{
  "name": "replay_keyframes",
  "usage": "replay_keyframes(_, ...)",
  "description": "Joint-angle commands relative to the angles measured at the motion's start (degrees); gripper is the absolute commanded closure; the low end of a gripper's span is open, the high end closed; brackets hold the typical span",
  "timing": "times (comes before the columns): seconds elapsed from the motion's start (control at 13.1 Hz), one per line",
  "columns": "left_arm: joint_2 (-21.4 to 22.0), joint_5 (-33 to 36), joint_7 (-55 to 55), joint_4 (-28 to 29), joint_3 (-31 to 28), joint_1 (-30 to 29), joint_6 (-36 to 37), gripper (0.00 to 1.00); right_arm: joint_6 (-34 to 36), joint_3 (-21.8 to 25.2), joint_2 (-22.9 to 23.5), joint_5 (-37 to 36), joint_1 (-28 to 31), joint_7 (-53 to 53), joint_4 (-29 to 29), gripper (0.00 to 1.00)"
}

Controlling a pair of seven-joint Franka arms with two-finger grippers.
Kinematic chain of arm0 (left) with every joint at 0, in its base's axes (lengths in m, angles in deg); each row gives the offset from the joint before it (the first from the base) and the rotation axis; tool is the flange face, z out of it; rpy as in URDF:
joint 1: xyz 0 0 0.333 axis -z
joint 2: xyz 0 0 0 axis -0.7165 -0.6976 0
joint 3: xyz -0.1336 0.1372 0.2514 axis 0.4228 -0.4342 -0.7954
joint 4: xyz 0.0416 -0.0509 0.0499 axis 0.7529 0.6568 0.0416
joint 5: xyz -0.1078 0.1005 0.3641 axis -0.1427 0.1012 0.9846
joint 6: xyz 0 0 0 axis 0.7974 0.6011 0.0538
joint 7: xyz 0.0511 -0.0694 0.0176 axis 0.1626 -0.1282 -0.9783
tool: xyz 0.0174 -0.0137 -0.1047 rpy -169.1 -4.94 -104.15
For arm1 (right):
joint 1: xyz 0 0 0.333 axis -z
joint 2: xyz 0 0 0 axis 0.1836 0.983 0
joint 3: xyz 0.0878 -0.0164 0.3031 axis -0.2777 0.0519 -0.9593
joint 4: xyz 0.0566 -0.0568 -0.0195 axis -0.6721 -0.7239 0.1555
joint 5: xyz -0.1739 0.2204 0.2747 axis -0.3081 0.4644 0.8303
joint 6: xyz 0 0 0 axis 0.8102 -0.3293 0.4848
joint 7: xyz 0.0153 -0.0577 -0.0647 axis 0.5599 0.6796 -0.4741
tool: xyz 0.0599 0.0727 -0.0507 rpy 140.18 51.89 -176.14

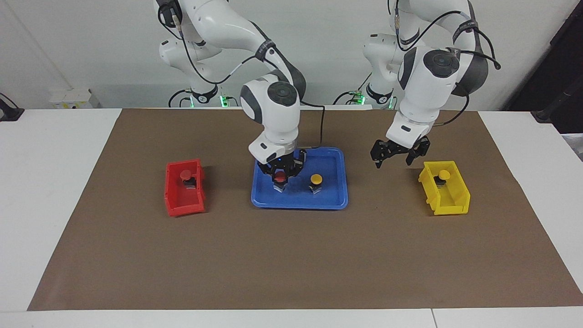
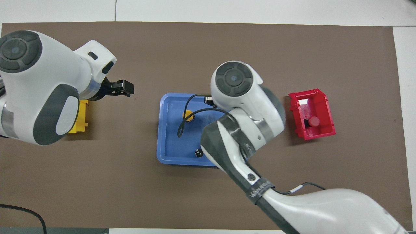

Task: Sort red and yellow buttons by color
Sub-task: 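Carry the red button into the red bin while the left gripper grasps the yellow button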

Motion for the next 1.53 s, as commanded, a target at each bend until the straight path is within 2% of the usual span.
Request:
replay_keyframes(0.0, -6.0, 0.8, -9.8, -1.4, -0.8, 6.1, -7.2, 0.00, 6.5, -0.7, -9.1, 3.1, 11.6, -18.3, -4.2, 0.76)
replay_keyframes(0.23, -11.5, 0.6, -11.9, -4.5, -0.8, 11.1, -7.8, 0.00, 5.9, -0.6, -10.3, 4.4, 20.2, -31.0, -6.6, 0.75)
replay_keyframes(0.46, -14.6, 0.4, -14.0, -4.7, -0.8, 14.7, -9.2, 0.00, -6.4, -0.7, -13.4, 4.4, 25.5, -40.2, -17.0, 0.75)
replay_keyframes(0.69, -14.8, 0.1, -14.9, -4.2, -0.7, 16.0, -10.1, 0.00, -13.1, -0.6, -12.4, 4.4, 25.0, -40.1, -20.6, 0.75)
replay_keyframes(0.92, -14.8, 0.1, -14.9, -3.3, -0.7, 16.7, -9.8, 0.00, -19.5, -0.7, -12.9, 4.5, 25.4, -40.4, -27.0, 0.75)
replay_keyframes(1.3, -14.7, 0.1, -14.8, -1.9, -0.7, 16.9, -9.9, 0.04, -23.9, -0.6, -13.9, 4.7, 26.4, -43.1, -32.5, 0.75)
replay_keyframes(1.38, -14.6, 0.1, -14.9, -1.5, -0.7, 16.9, -9.7, 0.11, -24.6, -0.6, -13.0, 4.7, 26.7, -43.6, -32.4, 0.75)
replay_keyframes(1.45, -14.6, 0.1, -16.3, -1.2, -0.7, 16.9, -9.4, 0.41, -25.6, -0.6, -12.1, 4.7, 26.6, -43.6, -32.4, 0.75)
